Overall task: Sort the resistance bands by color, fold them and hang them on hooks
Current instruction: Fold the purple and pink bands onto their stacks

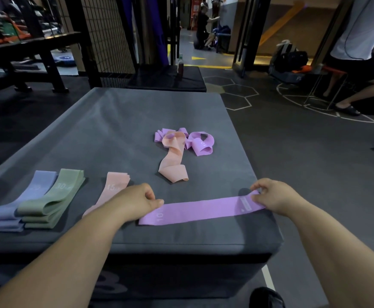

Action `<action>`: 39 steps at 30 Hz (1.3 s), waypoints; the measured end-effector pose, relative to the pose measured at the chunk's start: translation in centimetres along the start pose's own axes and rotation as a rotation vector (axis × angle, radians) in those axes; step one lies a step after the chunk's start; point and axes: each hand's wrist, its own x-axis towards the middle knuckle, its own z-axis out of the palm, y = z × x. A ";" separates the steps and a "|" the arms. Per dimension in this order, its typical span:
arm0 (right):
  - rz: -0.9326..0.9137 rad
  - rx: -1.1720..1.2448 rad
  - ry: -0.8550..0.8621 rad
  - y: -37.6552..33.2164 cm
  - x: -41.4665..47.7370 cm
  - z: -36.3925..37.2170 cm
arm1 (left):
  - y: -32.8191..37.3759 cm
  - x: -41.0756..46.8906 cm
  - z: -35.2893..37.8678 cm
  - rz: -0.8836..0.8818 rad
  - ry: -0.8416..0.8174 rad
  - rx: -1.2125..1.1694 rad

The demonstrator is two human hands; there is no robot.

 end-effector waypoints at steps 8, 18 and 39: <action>-0.004 0.037 0.063 0.0 -0.2 -0.2 | -1.0 0.1 -0.2 -0.007 -0.067 -0.107; 0.007 -0.063 0.133 0.3 -0.8 0.5 | -1.0 -0.2 1.2 0.047 0.070 0.122; -0.439 -0.255 -0.118 -3.6 -3.5 5.9 | 1.3 -1.8 6.0 0.318 -0.040 0.381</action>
